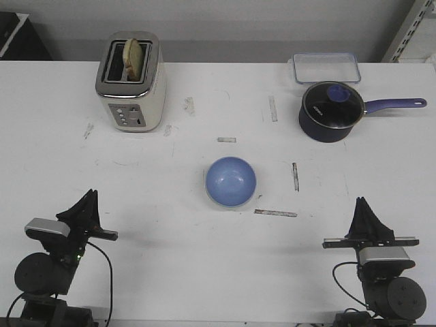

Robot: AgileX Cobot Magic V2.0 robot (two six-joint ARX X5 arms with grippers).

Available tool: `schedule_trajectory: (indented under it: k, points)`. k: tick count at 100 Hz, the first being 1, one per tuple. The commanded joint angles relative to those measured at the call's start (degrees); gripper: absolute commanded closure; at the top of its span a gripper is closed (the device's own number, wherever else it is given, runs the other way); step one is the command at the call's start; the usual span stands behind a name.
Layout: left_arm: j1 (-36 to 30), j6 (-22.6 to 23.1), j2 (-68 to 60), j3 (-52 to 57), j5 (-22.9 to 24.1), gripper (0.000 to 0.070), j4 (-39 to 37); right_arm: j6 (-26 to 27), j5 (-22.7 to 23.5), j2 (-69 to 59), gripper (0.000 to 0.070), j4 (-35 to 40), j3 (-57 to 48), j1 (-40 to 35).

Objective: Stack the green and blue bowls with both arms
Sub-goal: 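Release the blue bowl and retract the left gripper to rest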

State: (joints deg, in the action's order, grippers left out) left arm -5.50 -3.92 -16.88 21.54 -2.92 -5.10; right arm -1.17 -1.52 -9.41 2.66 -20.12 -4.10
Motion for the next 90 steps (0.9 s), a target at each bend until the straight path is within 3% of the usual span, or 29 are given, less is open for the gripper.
schedule_trajectory:
  k: [1,38,48,90]
  points:
    - [0.0,0.5,1.4,0.3,0.0,0.0699,-0.6,-0.2,0.0,0.0,0.0693,-0.5,-0.2,-0.1]
    - [0.0,1.1,7.1,0.3,0.2,0.0699,0.9,-0.2,0.0,0.0,0.0693,-0.5,-0.2,-0.1]
    - [0.0,4.1,7.6,0.0,3.4,0.0699,2.5,-0.2,0.0,0.0,0.0693,-0.5,-0.2,-0.1]
    - [0.0,5.3,14.8,-10.7,5.0,0.0699,2.0,-0.2,0.0,0.0,0.0693,-0.5,-0.2,-0.1]
